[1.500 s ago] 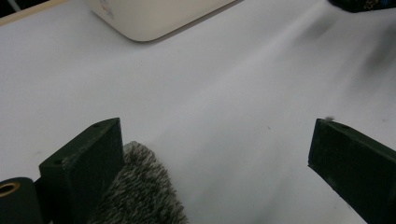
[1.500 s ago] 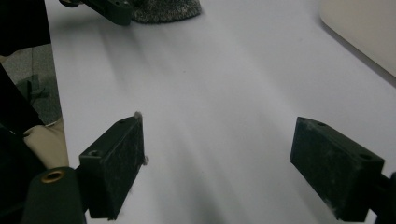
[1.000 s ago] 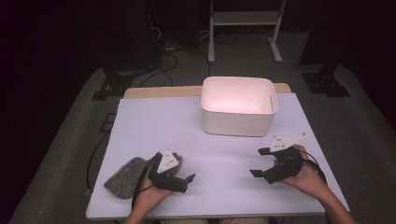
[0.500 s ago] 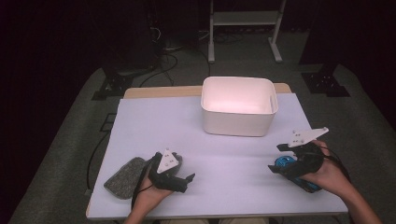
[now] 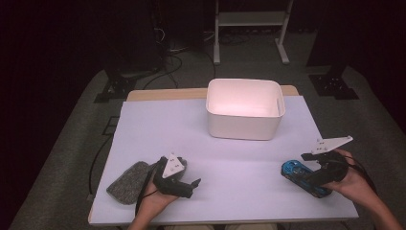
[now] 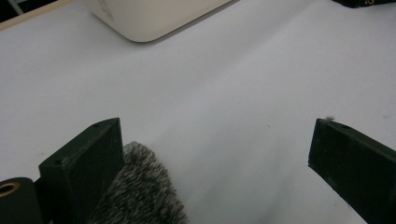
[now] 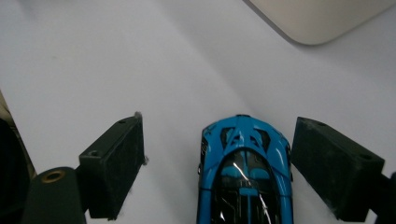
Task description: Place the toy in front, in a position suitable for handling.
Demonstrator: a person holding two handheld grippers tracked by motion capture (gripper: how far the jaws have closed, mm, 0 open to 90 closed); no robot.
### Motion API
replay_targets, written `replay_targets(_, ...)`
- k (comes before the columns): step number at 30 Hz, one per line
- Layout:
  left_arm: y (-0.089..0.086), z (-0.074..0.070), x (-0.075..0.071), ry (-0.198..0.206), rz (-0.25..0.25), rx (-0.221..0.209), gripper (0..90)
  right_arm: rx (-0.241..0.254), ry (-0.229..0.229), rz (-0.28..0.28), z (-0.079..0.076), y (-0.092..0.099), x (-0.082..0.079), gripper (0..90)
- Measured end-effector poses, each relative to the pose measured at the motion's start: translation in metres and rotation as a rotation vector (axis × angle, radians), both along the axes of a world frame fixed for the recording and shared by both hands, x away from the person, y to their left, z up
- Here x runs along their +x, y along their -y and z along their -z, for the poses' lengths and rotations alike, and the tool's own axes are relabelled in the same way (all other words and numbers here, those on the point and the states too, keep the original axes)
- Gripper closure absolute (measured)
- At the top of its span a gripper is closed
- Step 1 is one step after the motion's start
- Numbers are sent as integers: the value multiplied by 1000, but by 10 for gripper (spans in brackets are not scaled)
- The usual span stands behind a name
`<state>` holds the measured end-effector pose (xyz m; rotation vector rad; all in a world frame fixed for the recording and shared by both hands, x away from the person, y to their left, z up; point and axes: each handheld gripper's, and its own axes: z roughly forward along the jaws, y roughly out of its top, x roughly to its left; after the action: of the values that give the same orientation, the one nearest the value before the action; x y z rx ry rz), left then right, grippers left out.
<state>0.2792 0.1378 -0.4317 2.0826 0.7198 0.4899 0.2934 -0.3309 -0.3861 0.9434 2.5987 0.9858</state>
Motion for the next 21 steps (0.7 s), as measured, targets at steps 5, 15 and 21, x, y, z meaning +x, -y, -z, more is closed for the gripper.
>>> replay_targets(5, 0, 0, 0, 0, 4, 2, 28, -25, -14, 24, 10, 11, 2, 163)
replay_targets(15, 1, 1, 0, -2, 14, 16, 28, -54, -45, 50, 32, 21, 5, 162)
replay_targets(21, 1, 2, 0, -4, 20, 28, 28, -78, -57, 62, 39, 24, 5, 157)
